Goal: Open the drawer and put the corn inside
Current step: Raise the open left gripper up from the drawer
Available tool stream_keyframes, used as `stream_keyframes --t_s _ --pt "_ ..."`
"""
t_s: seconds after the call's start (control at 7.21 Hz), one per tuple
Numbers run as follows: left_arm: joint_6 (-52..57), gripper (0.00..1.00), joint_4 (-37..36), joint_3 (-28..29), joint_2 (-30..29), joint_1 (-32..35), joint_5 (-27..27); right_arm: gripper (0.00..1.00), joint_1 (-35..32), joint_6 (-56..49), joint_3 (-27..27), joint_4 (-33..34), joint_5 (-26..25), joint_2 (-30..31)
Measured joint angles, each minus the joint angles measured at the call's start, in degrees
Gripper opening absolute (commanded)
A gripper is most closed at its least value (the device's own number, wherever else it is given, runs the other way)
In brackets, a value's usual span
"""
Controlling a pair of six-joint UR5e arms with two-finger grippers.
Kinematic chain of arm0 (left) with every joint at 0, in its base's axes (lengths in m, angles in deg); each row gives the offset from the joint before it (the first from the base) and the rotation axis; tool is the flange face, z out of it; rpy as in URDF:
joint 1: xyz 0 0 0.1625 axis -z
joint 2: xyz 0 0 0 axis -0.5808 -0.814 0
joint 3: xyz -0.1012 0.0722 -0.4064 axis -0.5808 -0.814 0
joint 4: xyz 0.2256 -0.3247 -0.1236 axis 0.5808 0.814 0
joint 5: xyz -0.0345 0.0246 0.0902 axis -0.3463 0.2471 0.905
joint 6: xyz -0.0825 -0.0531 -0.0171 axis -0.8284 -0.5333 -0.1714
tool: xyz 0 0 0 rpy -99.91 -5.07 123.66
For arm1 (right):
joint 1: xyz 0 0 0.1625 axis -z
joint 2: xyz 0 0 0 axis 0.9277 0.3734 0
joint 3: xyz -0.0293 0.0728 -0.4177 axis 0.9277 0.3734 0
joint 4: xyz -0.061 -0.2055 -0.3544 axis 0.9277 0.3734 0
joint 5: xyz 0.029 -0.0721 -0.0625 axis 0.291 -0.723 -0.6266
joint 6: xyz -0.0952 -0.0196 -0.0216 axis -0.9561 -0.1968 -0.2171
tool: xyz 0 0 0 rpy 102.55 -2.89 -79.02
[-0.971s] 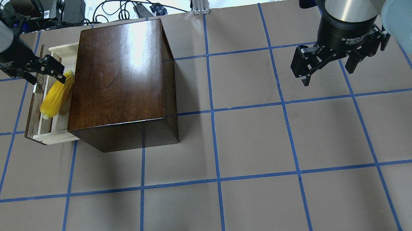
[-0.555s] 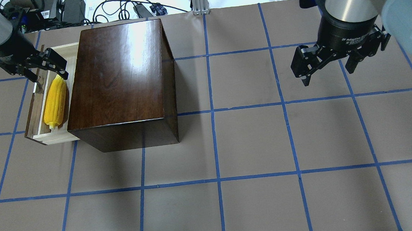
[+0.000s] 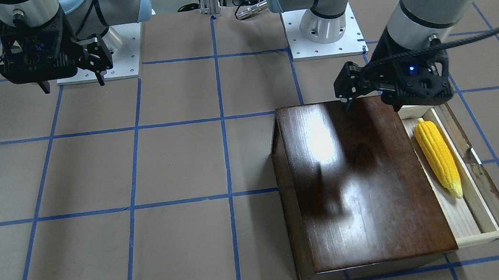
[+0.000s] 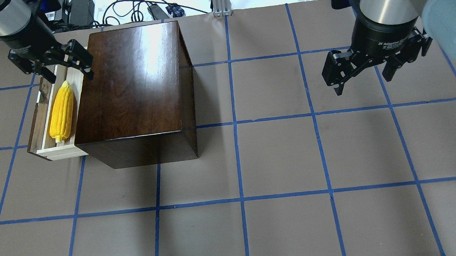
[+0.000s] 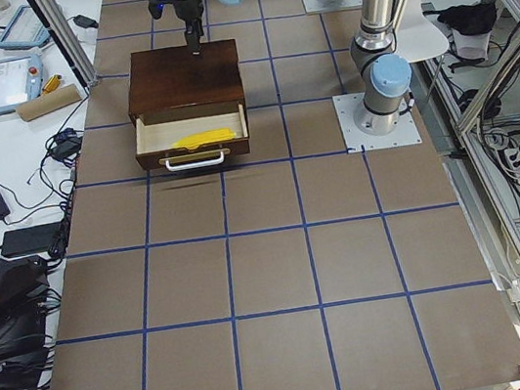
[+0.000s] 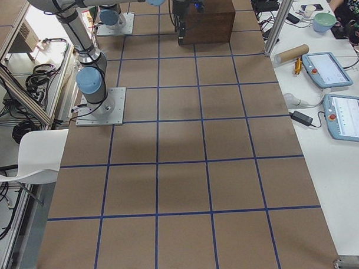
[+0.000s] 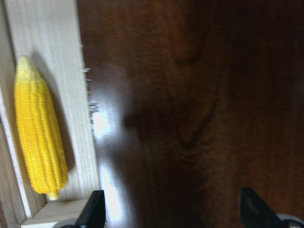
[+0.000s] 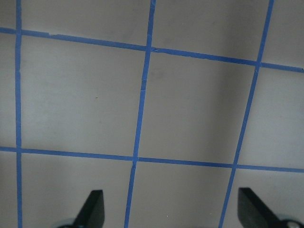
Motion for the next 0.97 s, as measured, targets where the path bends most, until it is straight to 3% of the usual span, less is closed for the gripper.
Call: stream_keyframes --t_s 0.28,0.97 --pt "-2.25 1.00 -0.28 -0.15 0.76 3.26 0.04 1.00 0.00 0.00 0.00 0.00 0.01 -0.04" --pt "-3.25 1.00 -0.22 -0.59 2.03 3.77 0.10 1.00 0.00 0.00 0.00 0.00 0.01 0.01"
